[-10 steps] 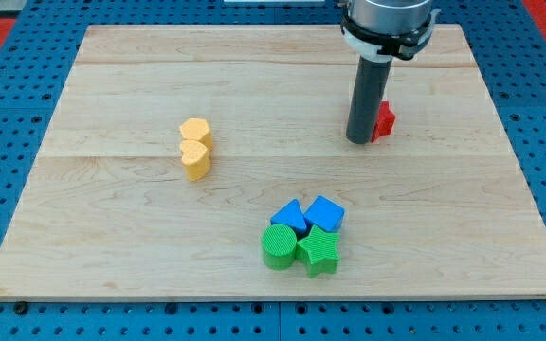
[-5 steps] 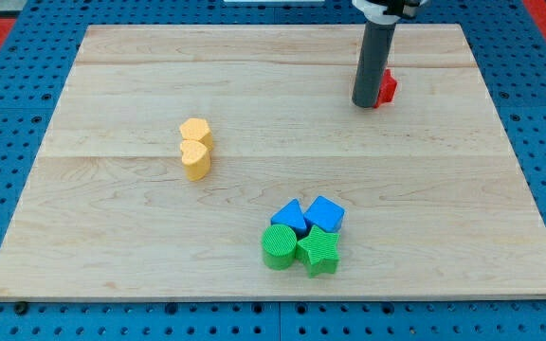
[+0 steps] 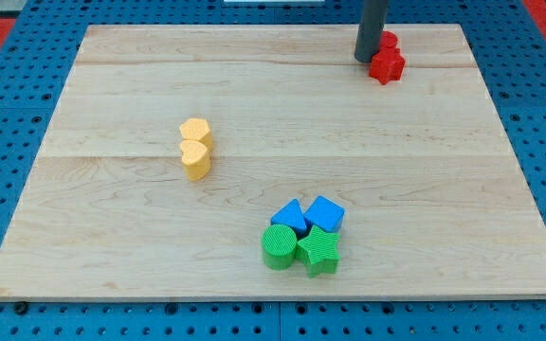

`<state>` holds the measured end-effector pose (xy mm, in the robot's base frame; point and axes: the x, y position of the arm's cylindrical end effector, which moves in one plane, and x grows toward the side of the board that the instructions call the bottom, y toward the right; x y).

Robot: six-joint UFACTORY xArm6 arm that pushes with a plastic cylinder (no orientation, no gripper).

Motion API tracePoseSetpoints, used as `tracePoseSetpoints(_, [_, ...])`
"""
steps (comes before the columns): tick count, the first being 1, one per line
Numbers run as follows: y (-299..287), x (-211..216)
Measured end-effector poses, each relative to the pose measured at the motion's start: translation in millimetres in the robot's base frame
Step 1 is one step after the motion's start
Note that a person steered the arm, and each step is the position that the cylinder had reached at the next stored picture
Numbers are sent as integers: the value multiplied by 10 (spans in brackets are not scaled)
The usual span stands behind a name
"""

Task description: Move red star along with red circle towards the top right

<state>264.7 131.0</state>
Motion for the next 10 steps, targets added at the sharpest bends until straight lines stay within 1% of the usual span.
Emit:
tracePoseSetpoints(1, [-275,36])
tracePoseSetpoints(2, [-387,245])
tracePoseSetpoints(3, [-382,537])
tracePoseSetpoints(4, [-109,851])
tracePoseSetpoints(5, [-54,862])
tracePoseSetpoints(6, [-47,784])
tracePoseSetpoints(7, [89,706])
tracePoseSetpoints(8, [257,603])
tracePoseSetpoints(10, [288,303])
